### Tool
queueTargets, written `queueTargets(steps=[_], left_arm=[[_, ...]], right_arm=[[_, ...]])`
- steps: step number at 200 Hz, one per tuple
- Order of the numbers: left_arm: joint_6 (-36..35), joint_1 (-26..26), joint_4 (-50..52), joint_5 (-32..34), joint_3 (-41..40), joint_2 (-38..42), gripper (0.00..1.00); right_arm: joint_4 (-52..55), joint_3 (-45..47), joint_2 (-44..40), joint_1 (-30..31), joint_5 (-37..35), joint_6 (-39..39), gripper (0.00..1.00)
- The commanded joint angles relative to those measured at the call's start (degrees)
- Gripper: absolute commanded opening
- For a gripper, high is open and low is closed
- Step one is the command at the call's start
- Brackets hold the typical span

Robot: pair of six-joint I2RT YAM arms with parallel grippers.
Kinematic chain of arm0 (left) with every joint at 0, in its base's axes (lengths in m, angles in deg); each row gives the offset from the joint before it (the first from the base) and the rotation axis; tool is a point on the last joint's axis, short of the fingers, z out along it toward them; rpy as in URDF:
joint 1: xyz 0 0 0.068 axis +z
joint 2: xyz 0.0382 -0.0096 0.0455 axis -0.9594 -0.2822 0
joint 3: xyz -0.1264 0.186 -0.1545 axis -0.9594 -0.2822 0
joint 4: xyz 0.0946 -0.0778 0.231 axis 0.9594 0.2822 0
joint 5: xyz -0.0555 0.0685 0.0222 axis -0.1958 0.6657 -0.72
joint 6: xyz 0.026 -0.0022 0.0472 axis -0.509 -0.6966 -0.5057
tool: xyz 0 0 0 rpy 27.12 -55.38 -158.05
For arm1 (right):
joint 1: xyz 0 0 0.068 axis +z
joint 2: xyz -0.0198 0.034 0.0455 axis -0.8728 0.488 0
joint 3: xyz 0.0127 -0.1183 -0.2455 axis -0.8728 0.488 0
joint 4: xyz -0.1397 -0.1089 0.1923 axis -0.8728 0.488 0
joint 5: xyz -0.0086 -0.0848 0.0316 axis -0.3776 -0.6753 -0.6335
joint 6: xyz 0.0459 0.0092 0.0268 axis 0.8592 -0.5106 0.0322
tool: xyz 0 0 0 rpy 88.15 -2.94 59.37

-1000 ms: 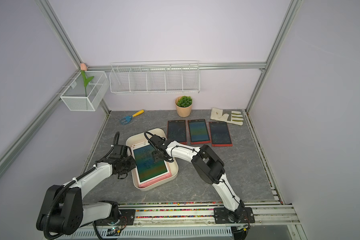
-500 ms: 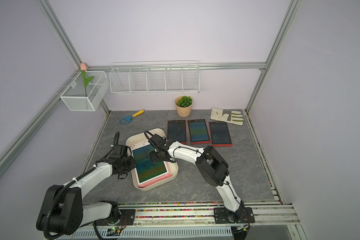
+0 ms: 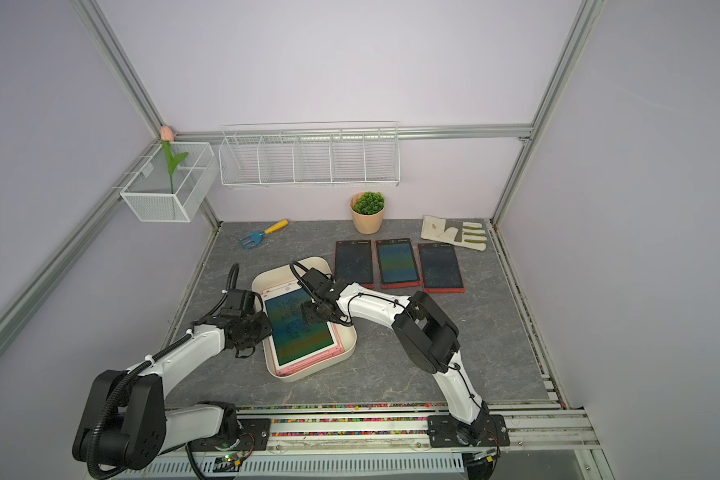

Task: Take out the writing tablet from the storage box
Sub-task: Pick up the writing tablet from the storage box.

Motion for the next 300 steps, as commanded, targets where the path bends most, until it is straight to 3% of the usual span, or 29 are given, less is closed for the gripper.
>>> queueTargets(steps=[1,204,300], left_arm=[[-0.16,0.35,-0.08,1.03,0.08,0.35,0.24],[-0.20,0.35,-0.18,0.91,0.03,0.48,0.24],[-0.18,0.35,-0.47,0.66,0.29,-0.13,0.23]], right_arm=[[0.18,-0.05,-1.60,-0.76,-2.03,-0.93,0.67],[-0.16,-3.58,5.40,-1.81,1.96,-0.41,0.67],[-4.39,-2.22,1.90,-0.87,16.08,1.49,0.65]])
